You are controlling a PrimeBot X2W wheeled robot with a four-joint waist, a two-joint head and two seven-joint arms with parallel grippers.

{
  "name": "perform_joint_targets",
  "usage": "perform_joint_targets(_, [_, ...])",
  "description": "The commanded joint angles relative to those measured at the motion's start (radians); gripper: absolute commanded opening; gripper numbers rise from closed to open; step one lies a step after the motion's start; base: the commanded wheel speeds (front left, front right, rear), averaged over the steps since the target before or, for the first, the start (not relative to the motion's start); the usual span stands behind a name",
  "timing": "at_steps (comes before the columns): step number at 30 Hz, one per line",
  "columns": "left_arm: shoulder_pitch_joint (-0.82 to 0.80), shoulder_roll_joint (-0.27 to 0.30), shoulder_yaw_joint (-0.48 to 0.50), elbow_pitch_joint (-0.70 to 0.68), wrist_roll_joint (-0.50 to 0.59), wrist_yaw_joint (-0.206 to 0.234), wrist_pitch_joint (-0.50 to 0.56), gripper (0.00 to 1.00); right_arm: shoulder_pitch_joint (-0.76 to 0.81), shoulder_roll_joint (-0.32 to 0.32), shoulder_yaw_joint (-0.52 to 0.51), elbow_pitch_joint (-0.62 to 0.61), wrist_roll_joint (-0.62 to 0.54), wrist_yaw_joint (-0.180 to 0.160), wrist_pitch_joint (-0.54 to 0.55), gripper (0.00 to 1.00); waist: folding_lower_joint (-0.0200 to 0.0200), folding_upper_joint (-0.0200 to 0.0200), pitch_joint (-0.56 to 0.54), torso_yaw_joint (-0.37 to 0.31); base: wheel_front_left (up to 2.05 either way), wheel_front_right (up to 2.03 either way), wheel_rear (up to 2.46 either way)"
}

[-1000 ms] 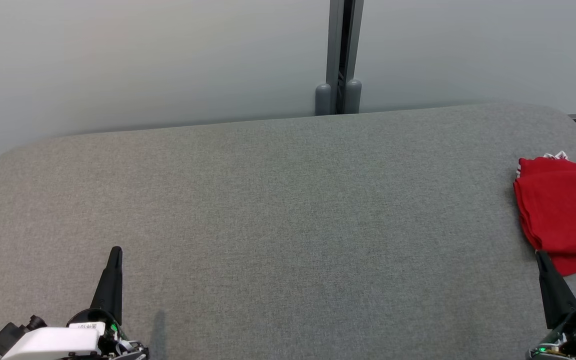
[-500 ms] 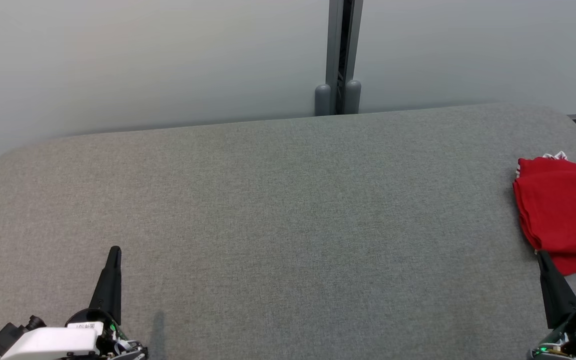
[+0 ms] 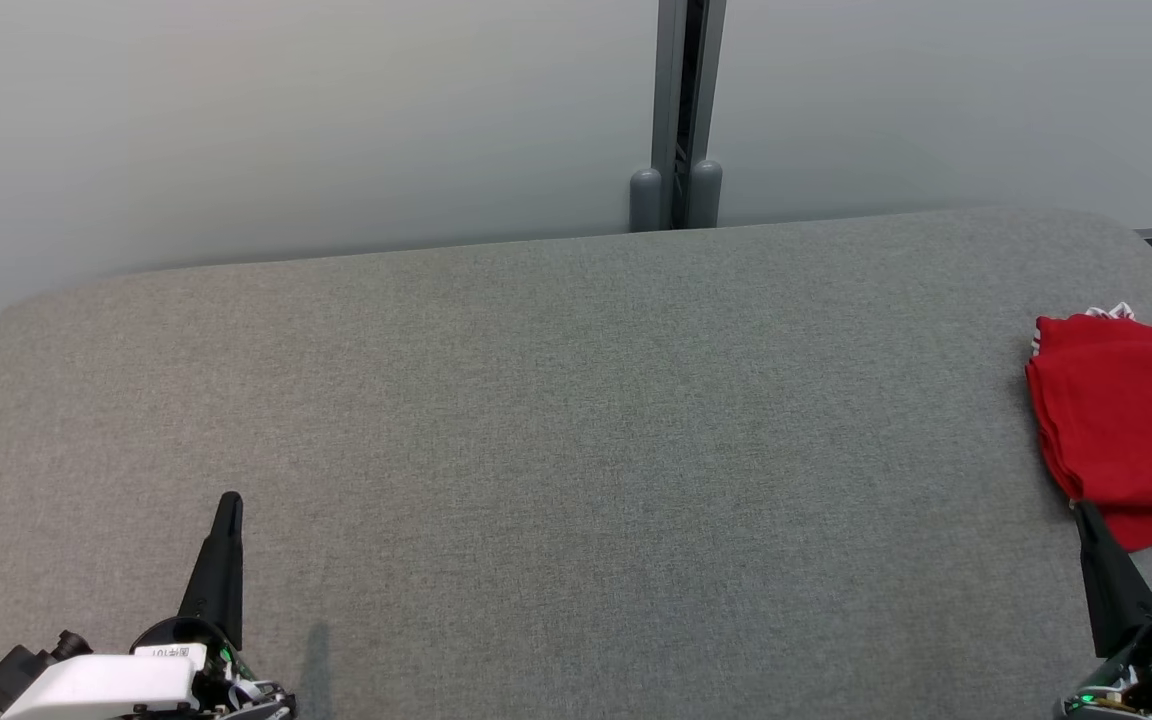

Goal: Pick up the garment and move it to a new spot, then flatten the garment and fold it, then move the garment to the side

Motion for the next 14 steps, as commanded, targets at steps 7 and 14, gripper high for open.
perform_joint_targets(7, [-0.017, 0.001, 0.007, -0.003, 0.004, -0.005, 0.003, 0.0, 0.011, -0.004, -0.004, -0.002, 0.0, 0.0, 0.004, 0.0, 0.0, 0.0, 0.0, 0.0, 0.0, 0.0, 0.0])
perform_joint_targets(14, [-0.017, 0.0, 0.007, -0.003, 0.005, -0.005, 0.004, 0.0, 0.011, -0.003, -0.004, -0.002, 0.0, 0.0, 0.005, 0.0, 0.0, 0.0, 0.0, 0.0, 0.0, 0.0, 0.0])
